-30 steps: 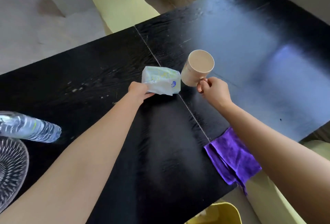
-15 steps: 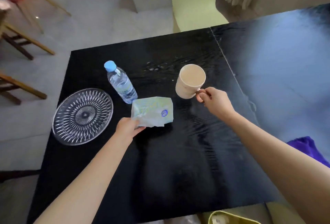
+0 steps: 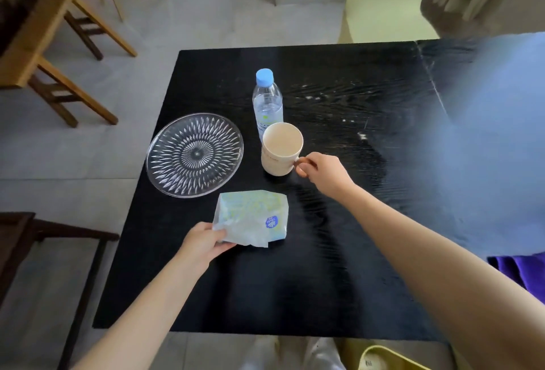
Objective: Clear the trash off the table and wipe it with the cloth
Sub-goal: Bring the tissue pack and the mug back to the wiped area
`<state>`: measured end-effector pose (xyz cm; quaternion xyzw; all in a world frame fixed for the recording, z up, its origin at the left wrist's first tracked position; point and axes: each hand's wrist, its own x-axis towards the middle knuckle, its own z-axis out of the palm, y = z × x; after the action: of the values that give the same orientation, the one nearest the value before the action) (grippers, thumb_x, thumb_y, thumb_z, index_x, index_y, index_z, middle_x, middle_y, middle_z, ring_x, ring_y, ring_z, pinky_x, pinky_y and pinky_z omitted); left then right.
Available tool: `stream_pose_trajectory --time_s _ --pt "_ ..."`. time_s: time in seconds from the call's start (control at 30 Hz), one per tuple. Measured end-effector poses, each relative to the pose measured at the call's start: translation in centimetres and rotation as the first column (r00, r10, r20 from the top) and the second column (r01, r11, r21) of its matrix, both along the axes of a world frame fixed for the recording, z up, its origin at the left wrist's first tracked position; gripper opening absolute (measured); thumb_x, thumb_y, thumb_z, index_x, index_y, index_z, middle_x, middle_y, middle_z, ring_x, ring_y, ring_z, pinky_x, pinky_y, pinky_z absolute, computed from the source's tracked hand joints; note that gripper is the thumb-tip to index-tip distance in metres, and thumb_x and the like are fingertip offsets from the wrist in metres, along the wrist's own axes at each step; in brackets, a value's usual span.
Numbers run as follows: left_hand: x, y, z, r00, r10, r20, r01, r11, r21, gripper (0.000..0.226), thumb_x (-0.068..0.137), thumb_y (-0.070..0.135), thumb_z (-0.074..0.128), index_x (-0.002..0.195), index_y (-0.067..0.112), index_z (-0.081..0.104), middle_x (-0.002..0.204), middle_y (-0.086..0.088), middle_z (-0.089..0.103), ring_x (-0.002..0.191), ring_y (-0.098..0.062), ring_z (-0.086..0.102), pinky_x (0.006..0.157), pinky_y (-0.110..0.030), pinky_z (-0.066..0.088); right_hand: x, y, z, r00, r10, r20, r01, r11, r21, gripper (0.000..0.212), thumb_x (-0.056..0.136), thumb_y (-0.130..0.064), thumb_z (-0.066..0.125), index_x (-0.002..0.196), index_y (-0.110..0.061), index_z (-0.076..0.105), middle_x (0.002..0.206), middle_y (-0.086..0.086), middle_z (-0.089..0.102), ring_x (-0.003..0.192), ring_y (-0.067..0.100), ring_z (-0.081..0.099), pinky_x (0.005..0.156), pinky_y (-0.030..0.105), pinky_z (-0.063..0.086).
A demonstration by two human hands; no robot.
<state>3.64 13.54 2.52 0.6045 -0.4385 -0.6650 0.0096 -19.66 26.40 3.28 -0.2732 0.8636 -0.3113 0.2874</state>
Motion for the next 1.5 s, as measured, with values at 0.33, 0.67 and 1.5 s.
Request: stream_pose_trajectory --time_s 0.33,0.67,1.5 --pt "0.8 1.6 -0.5 0.997 -0.081 -0.007 0.081 0.996 0.035 0.02 0.089 -0.009 0.048 0.109 -0.006 0.05 0.115 -0.023 0.06 0.092 -0.029 0.064 0.078 -0.038 0.052 1.8 -1.3 -1.3 0.998 0.053 -0.036 -0.053 0.999 0.004 0.021 0.09 -0.031 0.057 0.074 -0.018 0.052 0.085 0.006 0.063 0.079 0.021 0.054 0.073 0.034 0.043" --pt "-3.7 6.3 0.2 0.976 -0.205 -0.077 0.212 0.972 0.099 0.014 0.088 -0.009 0.049 0.099 -0.001 0.051 0.105 -0.02 0.063 0.087 -0.024 0.065 0.069 -0.034 0.056 0.0 6.1 -0.3 0.942 -0.042 0.333 -0.032 0.976 0.213 0.048 0.094 -0.049 0.042 0.116 -0.009 0.057 0.111 0.01 0.066 0.096 0.026 0.065 0.088 0.039 0.054" --pt "-23.8 9.4 -3.5 0.893 -0.361 0.269 0.429 0.862 -0.268 0.082 0.075 0.063 0.057 0.135 0.009 0.047 0.135 -0.012 0.048 0.122 -0.03 0.05 0.101 -0.039 0.045 -11.0 6.6 -4.4 0.915 -0.386 0.115 0.368 0.918 0.149 0.041 0.095 -0.028 0.038 0.056 -0.013 0.04 0.065 0.003 0.048 0.074 0.025 0.045 0.053 0.032 0.029"
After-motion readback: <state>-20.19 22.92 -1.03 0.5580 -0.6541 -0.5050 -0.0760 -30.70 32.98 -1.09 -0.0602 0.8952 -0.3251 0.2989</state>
